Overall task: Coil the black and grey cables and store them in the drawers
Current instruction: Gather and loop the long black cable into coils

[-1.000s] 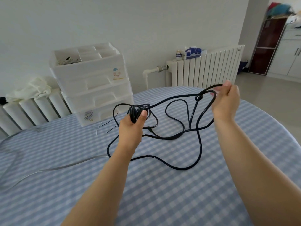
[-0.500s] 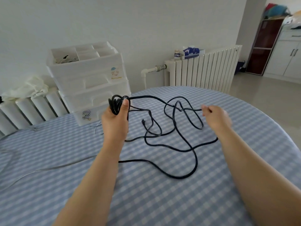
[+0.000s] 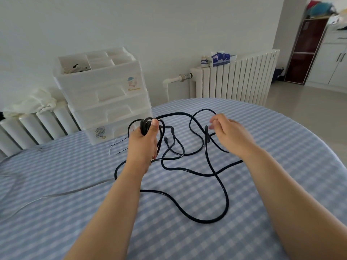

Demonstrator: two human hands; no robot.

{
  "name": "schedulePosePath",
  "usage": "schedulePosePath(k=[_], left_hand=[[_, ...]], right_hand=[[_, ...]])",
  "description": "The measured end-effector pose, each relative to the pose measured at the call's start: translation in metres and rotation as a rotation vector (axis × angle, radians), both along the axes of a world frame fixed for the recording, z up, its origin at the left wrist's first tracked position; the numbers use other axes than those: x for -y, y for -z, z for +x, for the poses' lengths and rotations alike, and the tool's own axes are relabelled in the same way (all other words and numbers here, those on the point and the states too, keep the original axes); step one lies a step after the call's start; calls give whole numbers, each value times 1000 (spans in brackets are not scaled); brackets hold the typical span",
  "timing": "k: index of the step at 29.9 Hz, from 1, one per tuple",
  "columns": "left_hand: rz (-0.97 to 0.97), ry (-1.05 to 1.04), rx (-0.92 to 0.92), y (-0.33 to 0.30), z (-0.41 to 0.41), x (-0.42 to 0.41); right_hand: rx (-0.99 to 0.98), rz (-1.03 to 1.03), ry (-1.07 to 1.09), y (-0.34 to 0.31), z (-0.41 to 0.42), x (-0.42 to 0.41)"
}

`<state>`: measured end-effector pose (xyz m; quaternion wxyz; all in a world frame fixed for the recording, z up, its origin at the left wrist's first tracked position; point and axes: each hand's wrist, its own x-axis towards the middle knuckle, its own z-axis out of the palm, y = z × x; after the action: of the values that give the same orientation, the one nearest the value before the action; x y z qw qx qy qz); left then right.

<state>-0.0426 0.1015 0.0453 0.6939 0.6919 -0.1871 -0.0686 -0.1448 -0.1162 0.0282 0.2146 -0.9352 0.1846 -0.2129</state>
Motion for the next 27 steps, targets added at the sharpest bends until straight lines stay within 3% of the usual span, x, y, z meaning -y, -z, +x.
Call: schedulePosePath(k=[4,9,14,16,18,20,21,23,25,27], left_hand=[[-46,-7,-61,-1,1,0],[-148,-64,-166,1,5,1],[-149,-104,-233,1,3,1],[-107,-106,-194,-2,0,-1],[-7,-103,-54,-6,-3,-2],[99,-79,95,-10,-9,-2],[133,-59,140,-13,-12,-1],[165,-6,212,-17,-19,0],[148,61,241,-22,-24,-1],[62,160,176,-25,-24,-4]], right_hand=[[-327,-43,13,4,-5,4],[-284,228,-82,-4,-14,2],[-390,29,-26,-4,-24,-14],[-229,-26,82,-11,-24,-22],[254,-20,193,-23,-25,-34],[664,164,95,-40,-23,-55],[686,262,-11,-49,-21,-68],[443,298,-128,-59,-15,-89],[193,215,-93,-61,-6,-95],[69,118,-51,-57,2,-93]])
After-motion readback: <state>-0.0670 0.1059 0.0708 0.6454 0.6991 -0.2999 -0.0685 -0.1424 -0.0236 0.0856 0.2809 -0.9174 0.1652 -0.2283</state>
